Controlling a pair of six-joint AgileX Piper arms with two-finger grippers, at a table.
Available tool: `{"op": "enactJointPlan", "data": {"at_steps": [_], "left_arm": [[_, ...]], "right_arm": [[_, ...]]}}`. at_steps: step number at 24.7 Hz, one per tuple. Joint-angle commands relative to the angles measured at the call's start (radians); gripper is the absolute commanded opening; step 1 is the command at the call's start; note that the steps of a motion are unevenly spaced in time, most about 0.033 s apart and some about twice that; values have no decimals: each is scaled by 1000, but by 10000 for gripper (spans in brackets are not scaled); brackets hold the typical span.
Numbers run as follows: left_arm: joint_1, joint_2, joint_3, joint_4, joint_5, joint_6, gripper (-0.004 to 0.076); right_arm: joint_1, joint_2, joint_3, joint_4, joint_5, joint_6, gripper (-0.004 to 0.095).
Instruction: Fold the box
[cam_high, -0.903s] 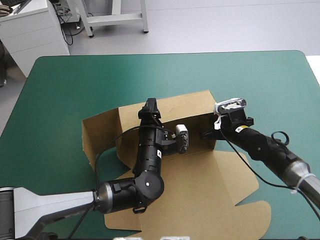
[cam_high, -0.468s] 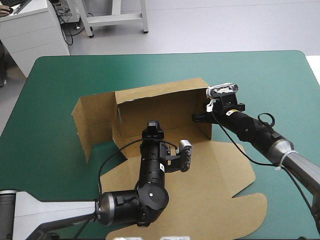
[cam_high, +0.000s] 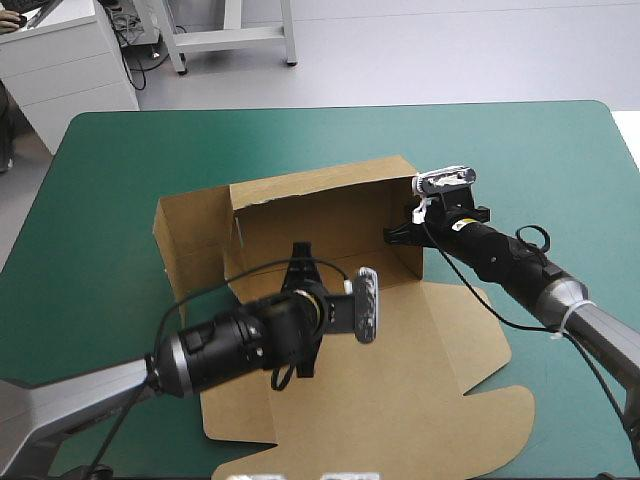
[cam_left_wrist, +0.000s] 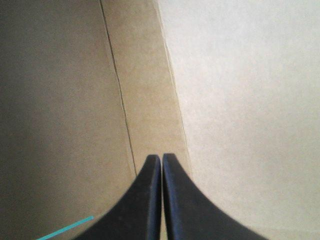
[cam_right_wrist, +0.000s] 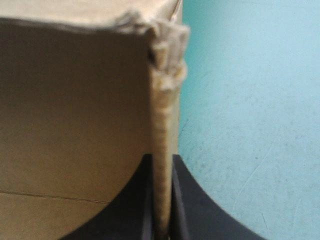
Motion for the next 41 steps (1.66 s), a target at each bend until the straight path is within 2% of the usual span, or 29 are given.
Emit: {"op": "enactJointPlan", "data": {"at_steps": [1, 4, 9, 13, 17, 20, 22, 23, 28, 31, 32, 33, 36, 41], "left_arm": [[131, -53, -164, -178, 12, 88, -9], [301, -67, -264, -301, -24, 91, -9], [657, -133, -321, -648, -178, 86, -9], [974, -155, -318, -912, -144, 86, -9], [1252, -158, -288, -1046, -89, 75, -9], [1418, -161, -186, -1231, -91, 71, -9], [1548, -184, -41, -1351, -136, 69, -9], [1606, -209, 69, -1418, -197, 61, -9], [1635, -235, 349, -1486, -359, 63, -9], [1635, -235, 407, -1485, -400, 63, -9], [1635, -235, 411, -1487, -395, 65, -9], [1634, -235, 411, -1489, -392, 68, -9], [1634, -235, 411, -1515, -392, 94, -9], [1634, -235, 411, -1521, -386, 94, -9]], "right_arm": [[-1, -5, -11, 4, 80, 10, -17], [-1, -5, -11, 4, 98, 10, -17], [-1, -4, -11, 4, 108, 10, -17], [-1, -4, -11, 4, 100, 10, -17], [-1, -4, -11, 4, 107, 10, -17], [-1, -4, -11, 4, 107, 10, -17], [-1, -4, -11, 4, 109, 10, -17], [-1, -4, -11, 4, 114, 10, -17], [-4, -3, -22, -1, 189, 36, -16], [-49, -3, -130, -68, 350, 173, -15], [-72, -3, -215, -167, 475, 308, -15], [-79, -3, -251, -219, 525, 364, -15], [-90, -3, -465, -375, 782, 549, -15], [-90, 2, -608, -405, 1037, 623, -15]]}}
